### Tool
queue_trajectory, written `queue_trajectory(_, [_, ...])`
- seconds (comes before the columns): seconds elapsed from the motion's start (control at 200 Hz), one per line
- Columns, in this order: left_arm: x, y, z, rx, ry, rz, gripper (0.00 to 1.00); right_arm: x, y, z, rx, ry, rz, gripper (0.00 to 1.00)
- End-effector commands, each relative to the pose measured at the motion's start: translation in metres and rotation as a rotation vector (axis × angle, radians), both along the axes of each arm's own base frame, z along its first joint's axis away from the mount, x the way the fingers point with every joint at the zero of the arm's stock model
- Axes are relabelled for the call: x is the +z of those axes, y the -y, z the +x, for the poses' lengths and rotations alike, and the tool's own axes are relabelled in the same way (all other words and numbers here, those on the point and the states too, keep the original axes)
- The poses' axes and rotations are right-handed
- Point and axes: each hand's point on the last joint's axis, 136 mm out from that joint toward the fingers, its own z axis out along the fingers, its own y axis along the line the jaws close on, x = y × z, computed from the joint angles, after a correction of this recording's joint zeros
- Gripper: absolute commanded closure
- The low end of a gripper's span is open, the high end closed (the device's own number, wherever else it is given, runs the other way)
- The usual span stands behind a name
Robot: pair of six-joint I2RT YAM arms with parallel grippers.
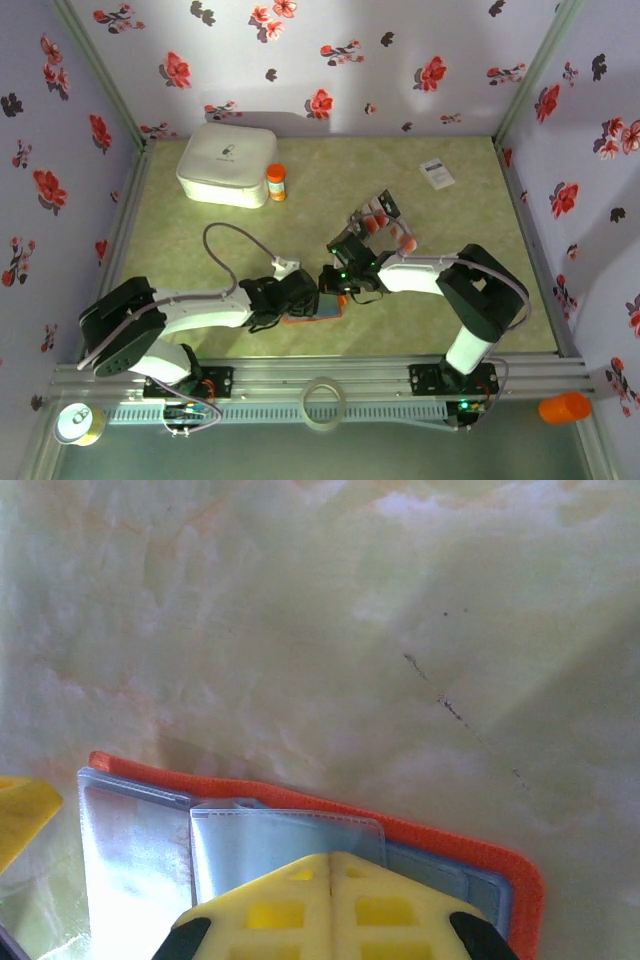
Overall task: Put the credit cards into the card holder
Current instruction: Flip over the card slot in the card holder.
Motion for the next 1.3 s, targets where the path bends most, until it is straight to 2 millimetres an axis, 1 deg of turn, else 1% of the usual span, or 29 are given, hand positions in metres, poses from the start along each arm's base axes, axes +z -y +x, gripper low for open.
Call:
queue_trajectory(0.0, [-0.008, -0.003, -0.001, 0.015, 0.005, 0.015, 0.0, -0.006, 0.001, -0.008, -0.006, -0.035, -0.002, 0.96])
queue_trajectory(0.15, [-0.016, -0.009, -0.005, 0.016, -0.008, 0.037, 0.0, 0.001, 0.0, -0.006, -0.006, -0.022, 0.01, 0.96])
queue_trajectory(0.28, [-0.021, -0.013, -0.007, 0.019, -0.014, 0.043, 0.05, 0.006, -0.001, -0.005, -0.007, -0.014, 0.014, 0.96])
queue_trajectory(0.42, [-0.026, -0.016, -0.009, 0.018, -0.021, 0.05, 0.09, 0.014, -0.001, -0.003, -0.003, 0.0, 0.018, 0.93])
queue_trajectory(0.48, [-0.028, -0.017, -0.01, 0.019, -0.024, 0.051, 0.1, 0.02, -0.001, -0.002, -0.005, 0.013, 0.018, 0.88])
queue_trajectory(0.63, [-0.029, -0.018, -0.011, 0.019, -0.029, 0.05, 0.1, 0.031, 0.004, 0.001, -0.013, 0.047, 0.008, 0.72])
queue_trajectory(0.715, [-0.029, -0.018, -0.012, 0.019, -0.028, 0.047, 0.1, 0.033, 0.006, 0.001, -0.016, 0.053, 0.007, 0.68])
queue_trajectory(0.855, [-0.028, -0.018, -0.012, 0.019, -0.027, 0.045, 0.1, 0.029, 0.005, 0.0, -0.016, 0.039, 0.009, 0.65])
queue_trajectory(0.98, [-0.028, -0.018, -0.012, 0.019, -0.026, 0.044, 0.1, 0.02, 0.002, -0.001, -0.015, 0.015, 0.014, 0.64])
queue_trajectory(1.175, [-0.027, -0.017, -0.012, 0.018, -0.025, 0.04, 0.1, 0.009, -0.004, -0.004, -0.007, -0.024, 0.031, 0.65])
queue_trajectory(1.295, [-0.026, -0.017, -0.011, 0.018, -0.023, 0.04, 0.1, 0.008, -0.007, -0.005, 0.001, -0.032, 0.045, 0.66])
